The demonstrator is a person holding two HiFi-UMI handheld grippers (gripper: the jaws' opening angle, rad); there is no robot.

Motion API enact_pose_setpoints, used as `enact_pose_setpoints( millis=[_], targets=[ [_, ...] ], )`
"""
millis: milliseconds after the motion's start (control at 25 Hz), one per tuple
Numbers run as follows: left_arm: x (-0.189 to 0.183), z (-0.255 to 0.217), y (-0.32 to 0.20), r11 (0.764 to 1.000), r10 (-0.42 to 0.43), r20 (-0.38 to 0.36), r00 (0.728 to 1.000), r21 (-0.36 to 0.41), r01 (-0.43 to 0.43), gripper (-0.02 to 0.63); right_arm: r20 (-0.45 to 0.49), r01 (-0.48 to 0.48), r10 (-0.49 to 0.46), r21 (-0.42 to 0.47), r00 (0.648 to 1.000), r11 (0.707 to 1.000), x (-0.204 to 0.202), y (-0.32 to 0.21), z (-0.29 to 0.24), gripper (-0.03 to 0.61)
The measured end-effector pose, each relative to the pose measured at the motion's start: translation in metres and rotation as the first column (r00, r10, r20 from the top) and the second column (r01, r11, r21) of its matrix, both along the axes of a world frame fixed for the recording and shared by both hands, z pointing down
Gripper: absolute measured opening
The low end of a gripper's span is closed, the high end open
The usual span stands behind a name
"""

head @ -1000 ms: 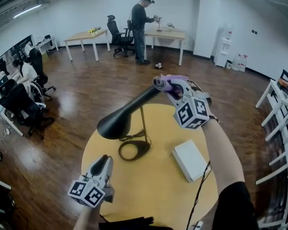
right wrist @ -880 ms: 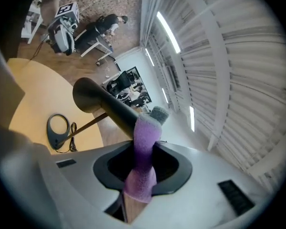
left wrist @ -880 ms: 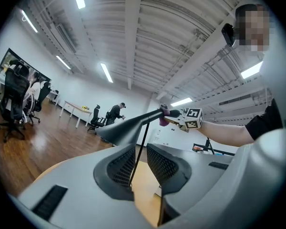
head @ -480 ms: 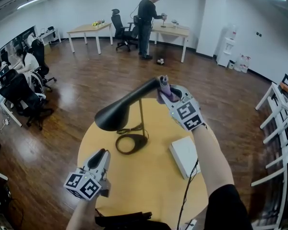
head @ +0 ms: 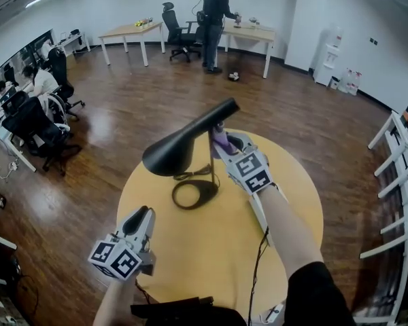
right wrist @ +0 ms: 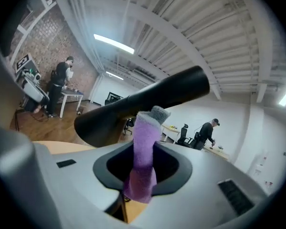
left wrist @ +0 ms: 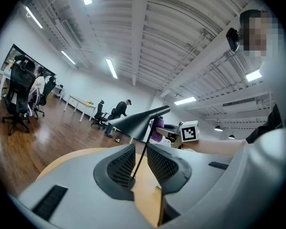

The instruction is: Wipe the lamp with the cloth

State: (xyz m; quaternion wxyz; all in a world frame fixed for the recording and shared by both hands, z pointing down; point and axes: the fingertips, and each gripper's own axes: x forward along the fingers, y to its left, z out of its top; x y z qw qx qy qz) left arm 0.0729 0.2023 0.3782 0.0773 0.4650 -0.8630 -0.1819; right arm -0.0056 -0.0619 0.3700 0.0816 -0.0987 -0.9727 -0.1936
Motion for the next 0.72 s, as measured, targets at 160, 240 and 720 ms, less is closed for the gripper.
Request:
enact_pose_setpoints(
  millis=[160, 240, 720],
  targets=[
    [0.003, 0.008, 0.003, 1.0, 0.017, -0.016, 1.0, -0.006, -0.017, 0.069, -0.046, -0.009, 0.011, 0.035, 0.999, 0.999, -0.001, -0.004, 0.026, 0.093],
    [0.004, 0.014, 0.006, 0.999, 0.024, -0.028, 0.999, -0.02, -0.025, 0.069, -0.076, -0.014, 0.016, 0.029, 0.997, 0.999, -0.002, -0.004, 0.044, 0.093],
    [0.001, 0.042, 0.022, 0.991, 0.064, -0.08, 0.995, -0.115, -0.073, 0.069, -0.316, -0.124, 0.102, -0.051, 0.943, 0.991, 0.003, -0.012, 0.205, 0.094]
  ],
)
